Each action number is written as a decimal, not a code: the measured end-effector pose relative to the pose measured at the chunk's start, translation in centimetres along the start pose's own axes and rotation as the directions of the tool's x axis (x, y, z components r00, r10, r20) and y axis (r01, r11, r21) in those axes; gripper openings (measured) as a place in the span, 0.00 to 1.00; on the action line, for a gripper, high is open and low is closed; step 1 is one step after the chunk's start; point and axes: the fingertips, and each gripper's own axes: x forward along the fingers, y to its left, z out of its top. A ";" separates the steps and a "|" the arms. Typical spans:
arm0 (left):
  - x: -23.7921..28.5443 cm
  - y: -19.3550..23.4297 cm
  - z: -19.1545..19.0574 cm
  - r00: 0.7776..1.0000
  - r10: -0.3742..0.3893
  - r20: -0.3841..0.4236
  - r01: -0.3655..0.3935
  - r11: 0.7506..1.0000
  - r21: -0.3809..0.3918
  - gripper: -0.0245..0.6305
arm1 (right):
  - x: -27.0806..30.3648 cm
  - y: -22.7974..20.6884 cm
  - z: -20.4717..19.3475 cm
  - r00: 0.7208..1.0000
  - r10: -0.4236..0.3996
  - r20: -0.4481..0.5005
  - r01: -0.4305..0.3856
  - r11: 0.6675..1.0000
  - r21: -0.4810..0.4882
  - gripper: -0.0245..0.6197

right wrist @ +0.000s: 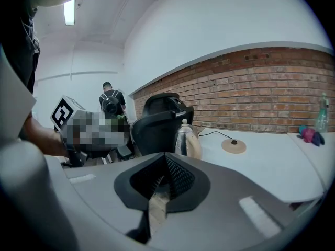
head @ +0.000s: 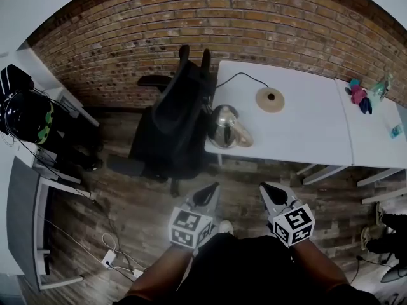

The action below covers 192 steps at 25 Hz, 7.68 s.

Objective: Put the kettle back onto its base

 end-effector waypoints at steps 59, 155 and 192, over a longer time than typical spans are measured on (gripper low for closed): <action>4.4 7.1 -1.8 0.984 0.144 -0.109 -0.151 0.986 -0.064 0.04 | 18.0 -10.9 -0.4 0.977 0.000 -0.214 -0.033 0.988 -0.154 0.40; 15.9 10.2 5.0 0.976 0.196 -0.096 -0.202 0.978 -0.060 0.04 | 24.6 -23.7 10.9 0.998 0.061 0.026 -0.061 0.998 -0.008 0.19; 23.8 12.3 7.5 0.977 0.144 -0.155 -0.151 0.988 -0.038 0.04 | 26.0 -43.1 12.1 0.967 -0.248 0.050 0.239 0.961 0.141 0.19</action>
